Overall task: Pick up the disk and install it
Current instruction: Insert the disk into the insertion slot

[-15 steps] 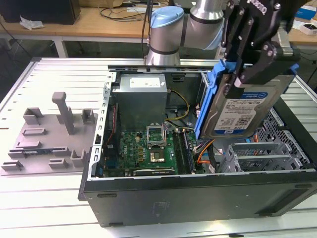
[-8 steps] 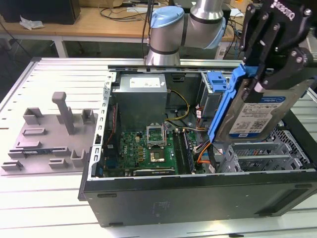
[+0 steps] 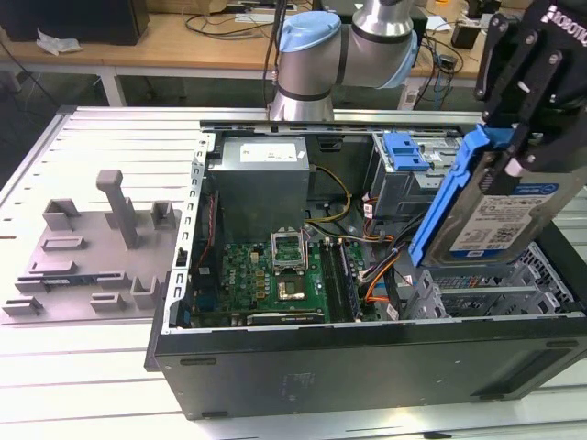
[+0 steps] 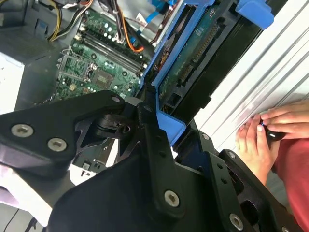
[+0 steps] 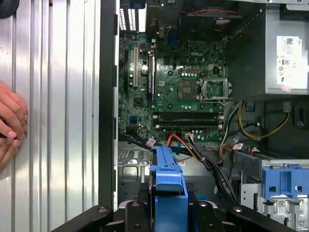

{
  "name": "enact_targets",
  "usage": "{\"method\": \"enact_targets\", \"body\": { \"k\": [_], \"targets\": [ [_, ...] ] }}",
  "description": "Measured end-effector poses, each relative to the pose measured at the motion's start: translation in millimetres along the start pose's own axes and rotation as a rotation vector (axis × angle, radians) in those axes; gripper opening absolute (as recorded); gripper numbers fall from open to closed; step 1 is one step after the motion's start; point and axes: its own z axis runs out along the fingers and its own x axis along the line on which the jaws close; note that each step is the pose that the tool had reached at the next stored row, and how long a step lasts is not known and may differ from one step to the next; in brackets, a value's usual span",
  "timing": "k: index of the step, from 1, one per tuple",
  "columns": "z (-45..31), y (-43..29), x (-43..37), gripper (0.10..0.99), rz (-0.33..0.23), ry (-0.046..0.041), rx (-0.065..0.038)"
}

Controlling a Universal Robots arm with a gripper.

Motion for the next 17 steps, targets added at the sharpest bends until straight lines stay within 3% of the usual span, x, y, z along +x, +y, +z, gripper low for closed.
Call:
{"method": "enact_targets", "body": {
  "k": [7, 17],
  "targets": [
    [4.0, -22.5, 1.2, 0.369, 0.0, -0.0015, 0.0],
    [7.1, -23.7, 1.3, 0.369, 0.0, -0.0014, 0.0]
  ]
}}
